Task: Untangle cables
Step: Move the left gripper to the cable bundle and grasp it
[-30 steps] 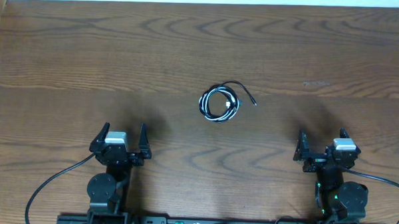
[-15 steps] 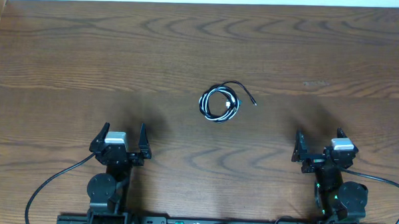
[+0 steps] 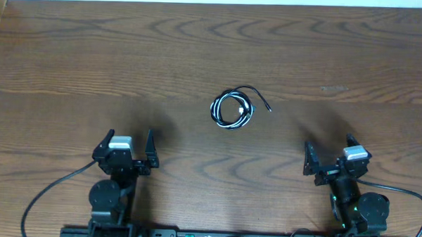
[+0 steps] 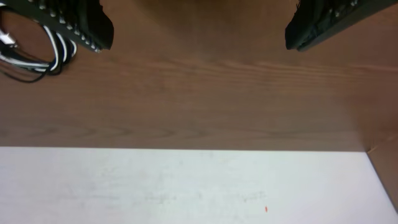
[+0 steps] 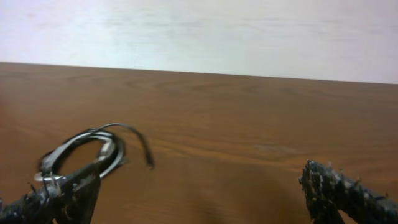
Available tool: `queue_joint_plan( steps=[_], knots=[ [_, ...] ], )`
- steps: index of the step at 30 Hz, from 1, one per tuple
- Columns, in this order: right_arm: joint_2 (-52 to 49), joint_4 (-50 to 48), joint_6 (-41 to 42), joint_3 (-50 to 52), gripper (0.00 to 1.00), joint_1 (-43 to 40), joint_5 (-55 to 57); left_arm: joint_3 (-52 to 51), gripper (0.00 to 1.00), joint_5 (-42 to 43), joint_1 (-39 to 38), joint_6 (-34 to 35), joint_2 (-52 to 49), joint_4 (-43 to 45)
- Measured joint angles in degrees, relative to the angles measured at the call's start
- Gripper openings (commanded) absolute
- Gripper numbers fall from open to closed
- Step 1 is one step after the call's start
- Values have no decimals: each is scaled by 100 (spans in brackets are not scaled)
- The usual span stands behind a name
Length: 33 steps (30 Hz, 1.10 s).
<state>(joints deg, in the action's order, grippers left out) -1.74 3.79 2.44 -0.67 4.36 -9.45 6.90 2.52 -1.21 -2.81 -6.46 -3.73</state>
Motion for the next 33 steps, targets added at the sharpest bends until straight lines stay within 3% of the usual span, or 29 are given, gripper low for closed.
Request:
queue_joint_plan(
  steps=[7,14,22,33],
  knots=[
    [-37,140,184,-339,99,0,-557,1268,93,361,0,0,-1152,-267],
    [-640,573,267,-1241,99,0,-776,2804,93,1086,0,-2,-2553,-1167],
    [-2090,1200,304,-2597,99,0,-883,4347,93,1633,-105,-4,-3845,-2177],
    [-4481,2695,138,-4918,99,0,-1005,6771,93,1757,-1099,-46,-6258,-3805]
  ],
)
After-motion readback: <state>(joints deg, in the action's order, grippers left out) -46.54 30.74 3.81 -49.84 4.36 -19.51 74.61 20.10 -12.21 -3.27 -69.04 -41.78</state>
